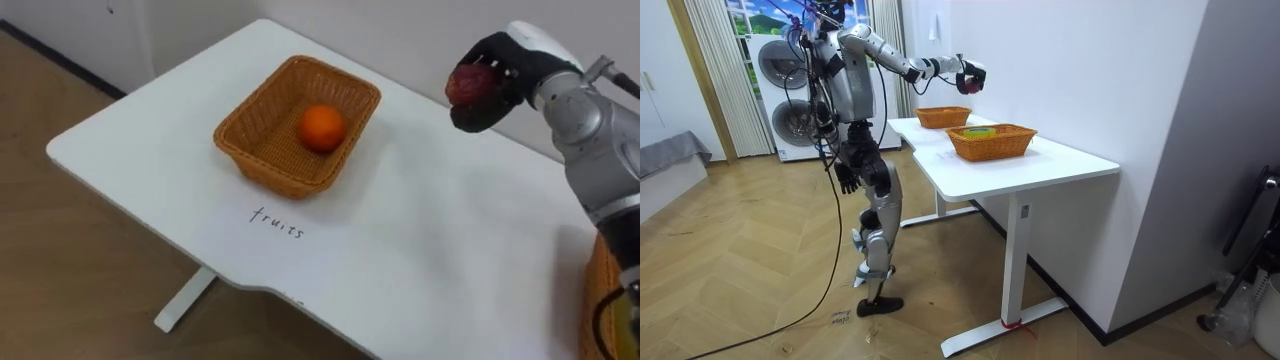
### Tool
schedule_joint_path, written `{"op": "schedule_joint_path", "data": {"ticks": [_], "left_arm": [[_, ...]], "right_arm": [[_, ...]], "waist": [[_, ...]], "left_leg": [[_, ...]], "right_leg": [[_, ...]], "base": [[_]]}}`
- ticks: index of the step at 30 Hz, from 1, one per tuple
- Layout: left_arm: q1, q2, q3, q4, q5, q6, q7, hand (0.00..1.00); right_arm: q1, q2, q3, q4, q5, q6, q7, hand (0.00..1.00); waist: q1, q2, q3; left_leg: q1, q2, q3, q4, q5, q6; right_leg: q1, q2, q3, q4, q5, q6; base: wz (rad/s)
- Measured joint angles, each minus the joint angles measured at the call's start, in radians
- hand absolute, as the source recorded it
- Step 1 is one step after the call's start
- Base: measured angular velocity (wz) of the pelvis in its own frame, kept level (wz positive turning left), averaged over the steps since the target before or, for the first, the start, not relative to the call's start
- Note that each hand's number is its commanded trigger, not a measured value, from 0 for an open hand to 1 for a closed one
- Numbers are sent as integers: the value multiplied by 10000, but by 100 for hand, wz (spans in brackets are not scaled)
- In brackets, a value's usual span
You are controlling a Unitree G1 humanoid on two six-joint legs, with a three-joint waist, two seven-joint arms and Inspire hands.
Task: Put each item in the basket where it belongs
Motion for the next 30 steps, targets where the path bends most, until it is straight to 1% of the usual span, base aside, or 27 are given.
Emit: {"op": "schedule_joint_path", "data": {"ticks": [2,4,8,9,11,14,15,16,17,18,19,20,22,24,26,27,28,29,30], "left_arm": [[-18,-27,5,5,-158,-29,18,0],[-26,-87,4,40,-179,-68,34,0],[142,-131,-7,235,-176,-71,87,0],[279,-139,-2,250,-170,-70,88,0],[349,-136,-2,284,-174,-50,86,0],[404,-120,6,437,-174,-41,70,0],[386,-98,7,489,-176,-33,42,0],[372,-84,10,508,-174,-29,22,0],[376,-75,55,509,-139,-8,-5,0],[363,-75,102,509,-107,24,-21,0],[342,-74,119,508,-107,32,-27,0],[336,-68,124,471,-65,73,-47,0],[340,-62,126,348,-64,201,-160,0],[363,-84,125,252,-58,283,-197,0],[402,-117,123,219,-56,325,-192,0],[413,-116,123,219,-57,326,-175,0],[412,-116,123,213,-57,326,-173,0],[426,-129,122,164,-58,329,-172,0],[465,-151,123,43,-60,334,-167,0]], "right_arm": [[-1,-1,-1,-261,18,-4,20,100],[-2,3,1,-439,129,6,49,100],[-2,46,12,-1150,47,20,191,100],[-2,46,15,-1329,-16,20,221,100],[-2,45,32,-1369,-108,50,221,100],[-2,48,195,-1421,-271,91,222,100],[-2,56,305,-1453,-272,90,222,100],[-2,63,366,-1455,-286,90,221,100],[-2,64,531,-1452,-323,113,222,100],[-2,64,686,-1473,-329,208,224,100],[-2,66,744,-1488,-330,243,225,100],[-2,78,841,-1554,-348,322,252,100],[-2,90,885,-1788,-363,530,343,100],[-1,105,1005,-1931,-366,611,364,100],[-2,229,1173,-2249,-374,742,417,100],[-2,335,1267,-2365,-372,732,452,100],[-2,356,1326,-2412,-372,730,474,100],[-2,392,1415,-2472,-372,726,550,100],[-2,509,1429,-2490,-373,721,598,100]], "waist": [[-56,19,-14],[-40,29,-20],[-3,35,-32],[67,30,-35],[181,12,-37],[324,-82,-62],[466,-137,-47],[498,-170,-39],[512,-234,-7],[502,-303,-30],[516,-326,-26],[634,-380,-36],[840,-493,-23],[1034,-537,-5],[1181,-528,6],[1241,-502,27],[1269,-485,40],[1285,-439,77],[1304,-398,107]], "left_leg": [[16,-3,-14,-19,-1,1],[32,-49,-15,-32,0,1],[112,-37,-40,-100,8,4],[177,-35,-34,-156,11,6],[270,-21,-49,-198,11,9],[356,3,-94,-204,16,14],[360,-3,-100,-202,16,15],[352,-10,-125,-199,16,14],[332,-36,-252,-195,16,14],[330,-57,-341,-210,15,12],[323,-67,-372,-211,14,12],[291,-81,-412,-206,14,11],[292,-84,-436,-161,15,11],[301,-86,-438,-143,13,14],[308,-101,-443,-150,12,16],[328,-103,-456,-158,11,18],[326,-110,-481,-161,10,18],[301,-140,-580,-156,6,21],[283,-166,-642,-139,7,20]], "right_leg": [[13,2,19,0,0,0],[31,5,-7,-1,0,0],[44,3,-47,-4,-13,19],[80,3,-43,-3,-13,19],[179,2,-48,-22,-13,19],[249,3,-40,-88,-13,20],[281,9,-42,-145,-15,22],[296,11,-65,-156,-19,30],[348,12,-116,-154,-23,36],[352,10,-160,-149,-30,48],[356,9,-182,-150,-37,60],[360,4,-231,-151,-45,73],[371,-1,-308,-151,-46,73],[393,-2,-307,-151,-45,73],[405,-13,-320,-156,-45,73],[416,-12,-325,-159,-45,73],[426,-12,-332,-160,-45,73],[450,-13,-360,-160,-45,73],[422,-17,-359,-168,-50,80]], "base": [[0],[0],[0],[0],[2],[4],[3],[13],[25],[25],[19],[10],[7],[2],[0],[0],[12],[19],[19]]}}
